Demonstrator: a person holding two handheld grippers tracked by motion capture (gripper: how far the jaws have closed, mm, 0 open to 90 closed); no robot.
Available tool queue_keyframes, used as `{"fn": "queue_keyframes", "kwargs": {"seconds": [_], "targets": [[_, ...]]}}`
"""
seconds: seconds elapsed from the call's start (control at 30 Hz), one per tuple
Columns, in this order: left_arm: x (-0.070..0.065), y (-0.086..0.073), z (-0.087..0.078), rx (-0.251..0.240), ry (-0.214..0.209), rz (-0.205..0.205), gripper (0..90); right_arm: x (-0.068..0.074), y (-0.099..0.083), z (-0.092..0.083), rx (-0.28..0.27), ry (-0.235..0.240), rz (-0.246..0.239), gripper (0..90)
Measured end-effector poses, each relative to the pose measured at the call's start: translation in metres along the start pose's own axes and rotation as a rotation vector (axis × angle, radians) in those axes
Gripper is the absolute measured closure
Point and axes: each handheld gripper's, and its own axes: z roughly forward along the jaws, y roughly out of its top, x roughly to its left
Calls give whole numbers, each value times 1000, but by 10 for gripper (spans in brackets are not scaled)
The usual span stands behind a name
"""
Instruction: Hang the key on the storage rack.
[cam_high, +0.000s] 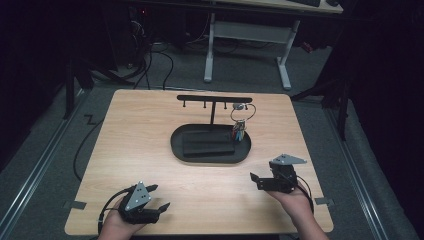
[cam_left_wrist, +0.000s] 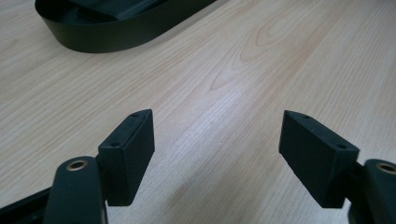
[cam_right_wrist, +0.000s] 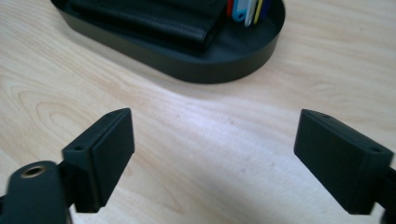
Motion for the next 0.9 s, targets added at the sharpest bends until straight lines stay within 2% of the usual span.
{"fn": "queue_keyframes", "kwargs": {"seconds": [0.03,0.1,0.13,0.23,0.33,0.4,0.47,0.53,0.63,0.77,0.9], "targets": [[0,1,-1,-16,-13,-24,271,0,-5,0,-9,9,9,116],[0,1,-1,-32,-14,-48,271,3,-15,0,-28,21,28,105],[-1,1,0,-29,-12,-51,271,4,-21,-1,-31,17,28,100],[-6,0,2,-2,-2,-25,269,12,-41,-5,-54,23,8,103],[-9,1,2,5,-1,-20,266,21,-71,-18,-149,26,30,134],[-9,1,4,5,-2,-36,266,24,-76,-26,-154,47,41,106],[-10,0,5,16,7,-41,266,23,-84,-28,-150,34,30,112],[-10,0,6,18,15,-55,265,21,-84,-26,-135,56,27,102],[-12,0,6,19,28,-50,265,19,-81,-23,-139,49,0,83],[-14,-1,3,26,34,-32,265,17,-81,-25,-166,53,28,85],[-13,0,0,19,40,-27,264,18,-80,-23,-150,35,20,80]]}}
